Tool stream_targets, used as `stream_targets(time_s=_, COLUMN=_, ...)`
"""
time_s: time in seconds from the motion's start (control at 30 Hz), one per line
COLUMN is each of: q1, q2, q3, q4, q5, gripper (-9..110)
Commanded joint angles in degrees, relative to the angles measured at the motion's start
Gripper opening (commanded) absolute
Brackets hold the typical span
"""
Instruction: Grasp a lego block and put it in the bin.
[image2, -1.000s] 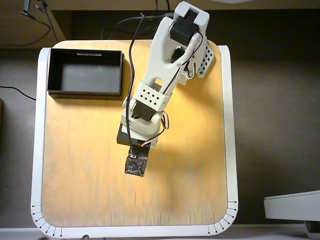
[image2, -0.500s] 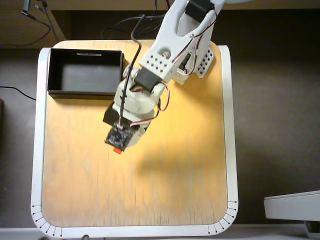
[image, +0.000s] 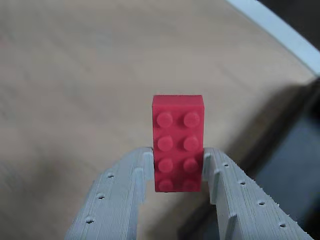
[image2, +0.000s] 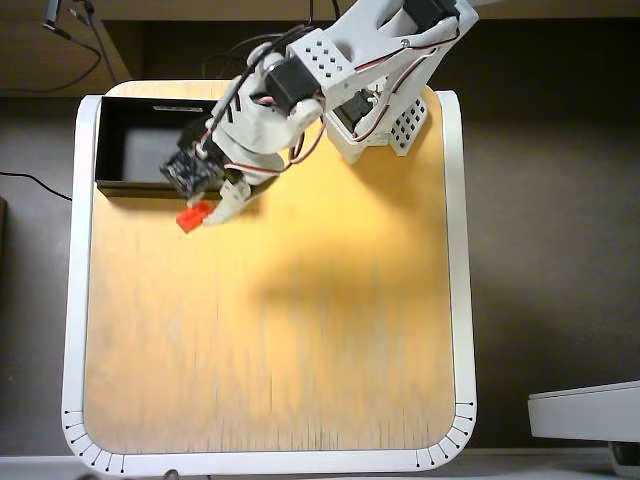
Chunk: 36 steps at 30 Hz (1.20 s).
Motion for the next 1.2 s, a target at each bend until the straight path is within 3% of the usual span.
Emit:
stream_targets(time_s=0.0, q1=6.77, q2=3.16, q3=-9.58, q4=4.48, q5=2.46, gripper=1)
stream_targets(time_s=0.5, q1=24.17, q2=-12.66, q3=-12.04, q4=4.57, q5=12.66, gripper=1)
stream_targets(time_s=1.17, q1=25.66, q2=-20.57, q3=-11.78, q4=-2.20, q5=13.62, gripper=1)
